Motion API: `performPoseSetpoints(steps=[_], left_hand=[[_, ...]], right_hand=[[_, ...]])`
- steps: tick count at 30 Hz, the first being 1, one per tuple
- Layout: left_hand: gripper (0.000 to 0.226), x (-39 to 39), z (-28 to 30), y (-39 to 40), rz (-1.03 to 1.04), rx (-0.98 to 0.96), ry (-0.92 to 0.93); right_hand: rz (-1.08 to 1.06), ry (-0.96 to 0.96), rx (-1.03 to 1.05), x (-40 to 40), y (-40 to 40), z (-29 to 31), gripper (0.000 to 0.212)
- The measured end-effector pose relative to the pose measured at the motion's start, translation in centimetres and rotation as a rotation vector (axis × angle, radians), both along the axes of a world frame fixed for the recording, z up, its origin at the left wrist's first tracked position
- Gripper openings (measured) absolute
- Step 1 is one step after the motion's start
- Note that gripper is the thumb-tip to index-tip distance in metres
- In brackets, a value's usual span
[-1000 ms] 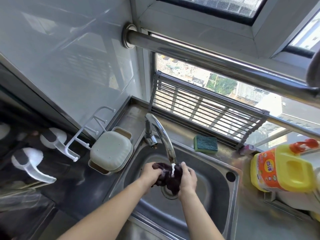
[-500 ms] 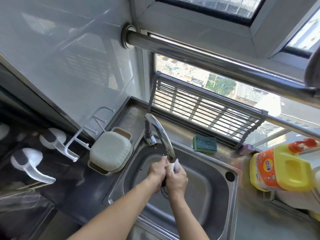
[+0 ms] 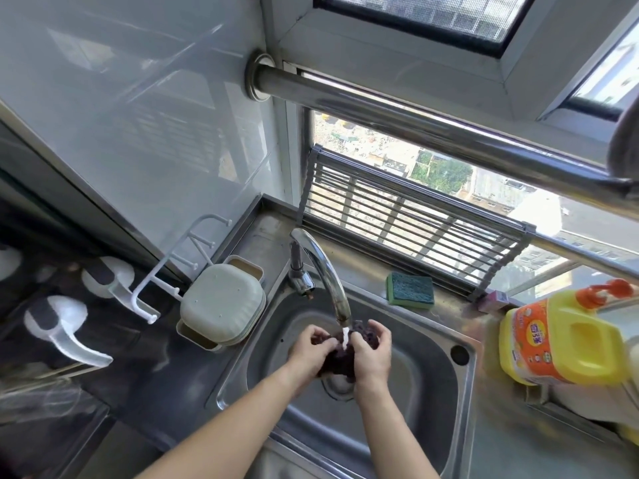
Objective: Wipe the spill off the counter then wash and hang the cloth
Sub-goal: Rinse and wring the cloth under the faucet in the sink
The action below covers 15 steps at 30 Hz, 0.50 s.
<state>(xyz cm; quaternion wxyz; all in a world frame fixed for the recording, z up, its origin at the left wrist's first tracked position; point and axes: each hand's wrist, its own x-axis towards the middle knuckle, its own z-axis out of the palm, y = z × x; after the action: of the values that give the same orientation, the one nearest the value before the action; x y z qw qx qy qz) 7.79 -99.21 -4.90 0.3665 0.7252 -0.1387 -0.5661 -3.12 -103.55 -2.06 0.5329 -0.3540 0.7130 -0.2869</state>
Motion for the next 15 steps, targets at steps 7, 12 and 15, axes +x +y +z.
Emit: performPoseSetpoints(steps=[7, 12, 15], left_hand=[[0.035, -1.0, 1.5, -2.1, 0.212, 0.023, -0.007], [0.049, -1.4, 0.4, -2.6, 0.117, 0.019, 0.043], [0.044, -1.8, 1.7, -2.9, 0.181, 0.03, 0.181]], right_hand=[[0.315, 0.176, -0.311, 1.5, 2.8, 0.2, 0.014], [0.247, 0.203, -0.341, 1.4, 2.2, 0.8, 0.014], [0.249, 0.201, -0.315, 1.3, 1.6, 1.8, 0.026]])
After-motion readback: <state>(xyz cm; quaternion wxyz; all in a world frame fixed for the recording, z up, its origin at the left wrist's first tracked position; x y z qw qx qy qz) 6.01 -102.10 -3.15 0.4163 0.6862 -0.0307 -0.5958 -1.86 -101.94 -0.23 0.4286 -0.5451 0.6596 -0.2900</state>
